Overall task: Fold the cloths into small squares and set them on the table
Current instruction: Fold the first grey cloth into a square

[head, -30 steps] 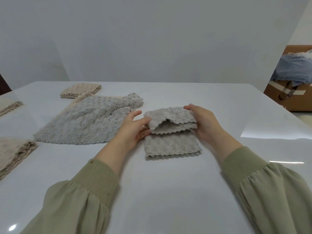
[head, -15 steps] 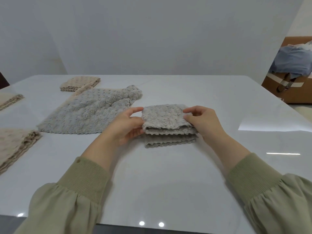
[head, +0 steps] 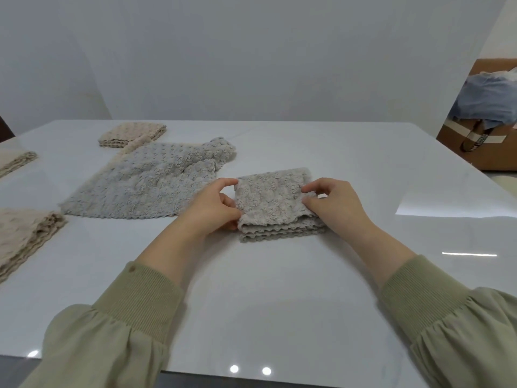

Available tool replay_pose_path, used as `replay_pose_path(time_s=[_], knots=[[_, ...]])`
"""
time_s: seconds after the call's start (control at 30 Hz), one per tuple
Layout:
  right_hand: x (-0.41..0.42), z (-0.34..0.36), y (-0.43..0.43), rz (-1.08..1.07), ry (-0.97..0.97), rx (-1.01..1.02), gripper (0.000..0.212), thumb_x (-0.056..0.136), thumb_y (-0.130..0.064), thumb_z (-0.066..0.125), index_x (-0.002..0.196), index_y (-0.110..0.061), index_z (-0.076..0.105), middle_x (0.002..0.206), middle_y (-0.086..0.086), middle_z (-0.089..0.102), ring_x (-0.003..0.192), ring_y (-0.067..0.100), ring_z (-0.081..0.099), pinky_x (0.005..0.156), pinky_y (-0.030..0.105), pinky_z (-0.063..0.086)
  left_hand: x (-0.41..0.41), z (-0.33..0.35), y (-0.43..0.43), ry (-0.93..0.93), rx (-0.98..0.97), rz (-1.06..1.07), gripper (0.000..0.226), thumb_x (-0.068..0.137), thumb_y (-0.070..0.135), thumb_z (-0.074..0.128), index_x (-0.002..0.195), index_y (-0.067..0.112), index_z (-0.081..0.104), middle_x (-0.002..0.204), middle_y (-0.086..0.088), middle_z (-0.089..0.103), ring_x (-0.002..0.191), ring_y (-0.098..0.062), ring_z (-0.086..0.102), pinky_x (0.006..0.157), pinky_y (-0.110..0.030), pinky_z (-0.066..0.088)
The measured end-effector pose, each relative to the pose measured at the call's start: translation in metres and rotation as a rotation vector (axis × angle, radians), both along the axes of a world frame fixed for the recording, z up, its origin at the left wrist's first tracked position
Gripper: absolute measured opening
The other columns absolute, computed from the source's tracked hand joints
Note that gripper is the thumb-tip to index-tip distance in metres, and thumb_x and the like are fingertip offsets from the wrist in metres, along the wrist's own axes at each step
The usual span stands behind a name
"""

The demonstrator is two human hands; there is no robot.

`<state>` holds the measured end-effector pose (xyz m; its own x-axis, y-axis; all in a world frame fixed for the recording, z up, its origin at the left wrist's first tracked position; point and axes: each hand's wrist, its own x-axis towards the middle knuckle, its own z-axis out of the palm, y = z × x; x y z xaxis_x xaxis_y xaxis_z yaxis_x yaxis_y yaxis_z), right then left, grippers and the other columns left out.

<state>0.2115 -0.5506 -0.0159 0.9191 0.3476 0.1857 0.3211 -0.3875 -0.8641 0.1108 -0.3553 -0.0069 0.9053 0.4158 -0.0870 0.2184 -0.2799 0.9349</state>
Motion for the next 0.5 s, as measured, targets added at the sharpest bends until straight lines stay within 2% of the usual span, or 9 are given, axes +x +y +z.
replay_pose_path(time_s=[0.07, 0.13, 0.2, 0.27, 0.33, 0.4, 0.5], knots=[[0.001, -0.002, 0.002, -0.007, -0.015, -0.025, 0.015, 0.083, -0.009, 0.061, 0.09, -0.02, 0.068, 0.09, 0.0, 0.062, 0.054, 0.01, 0.052, 0.049, 0.008, 0.038, 0.003, -0.002, -0.001, 0.008, 0.287, 0.056, 0.062, 0.08, 0.002, 0.064, 0.134, 0.025, 0.044, 0.08, -0.001, 0.059, 0.064, -0.014, 0.059, 0.06, -0.027, 0.047], [0.004, -0.004, 0.005, -0.012, -0.04, -0.059, 0.015, 0.083, -0.01, 0.06, 0.088, -0.022, 0.069, 0.093, -0.001, 0.063, 0.059, 0.013, 0.053, 0.052, 0.011, 0.039, 0.007, -0.003, -0.005, -0.092, 0.593, 0.177, 0.051, 0.084, 0.012, 0.06, 0.132, 0.027, 0.047, 0.089, 0.003, 0.057, 0.076, -0.014, 0.055, 0.067, -0.029, 0.043], [0.006, -0.006, 0.006, -0.01, -0.052, -0.078, 0.016, 0.083, -0.011, 0.059, 0.088, -0.023, 0.069, 0.094, -0.001, 0.063, 0.06, 0.014, 0.052, 0.054, 0.012, 0.039, 0.011, -0.002, -0.009, -0.331, 0.724, 0.229, 0.035, 0.091, 0.017, 0.051, 0.127, 0.022, 0.054, 0.101, 0.004, 0.057, 0.093, -0.013, 0.052, 0.083, -0.03, 0.042], [0.006, -0.006, 0.006, -0.007, -0.053, -0.077, 0.016, 0.083, -0.011, 0.059, 0.088, -0.022, 0.069, 0.096, 0.0, 0.064, 0.06, 0.014, 0.051, 0.056, 0.016, 0.039, 0.016, -0.004, -0.013, -0.455, 0.766, 0.11, 0.035, 0.095, 0.023, 0.042, 0.126, 0.016, 0.057, 0.119, 0.001, 0.059, 0.115, -0.012, 0.044, 0.097, -0.021, 0.028], [0.006, -0.005, 0.006, 0.003, -0.049, -0.085, 0.016, 0.082, -0.01, 0.059, 0.089, -0.022, 0.069, 0.099, 0.001, 0.065, 0.063, 0.016, 0.053, 0.059, 0.018, 0.04, 0.02, -0.01, -0.014, -0.374, 0.867, -0.09, 0.045, 0.095, 0.033, 0.035, 0.134, 0.016, 0.051, 0.137, 0.001, 0.051, 0.13, -0.013, 0.034, 0.103, -0.017, 0.018], [0.006, -0.004, 0.004, 0.011, -0.052, -0.116, 0.018, 0.081, -0.01, 0.06, 0.089, -0.024, 0.068, 0.101, -0.001, 0.065, 0.071, 0.016, 0.056, 0.062, 0.018, 0.041, 0.023, -0.017, -0.012, -0.225, 0.909, -0.244, 0.049, 0.098, 0.039, 0.032, 0.143, 0.02, 0.039, 0.15, 0.004, 0.035, 0.14, -0.013, 0.02, 0.111, -0.023, 0.011], [0.007, 0.001, 0.0, 0.043, -0.077, -0.172, 0.022, 0.083, -0.013, 0.059, 0.096, -0.029, 0.067, 0.106, -0.003, 0.063, 0.076, 0.014, 0.057, 0.066, 0.019, 0.04, 0.024, -0.023, -0.008, -0.089, 0.782, -0.338, 0.049, 0.1, 0.034, 0.038, 0.147, 0.023, 0.029, 0.156, 0.006, 0.02, 0.145, -0.009, 0.007, 0.112, -0.02, 0.003]])
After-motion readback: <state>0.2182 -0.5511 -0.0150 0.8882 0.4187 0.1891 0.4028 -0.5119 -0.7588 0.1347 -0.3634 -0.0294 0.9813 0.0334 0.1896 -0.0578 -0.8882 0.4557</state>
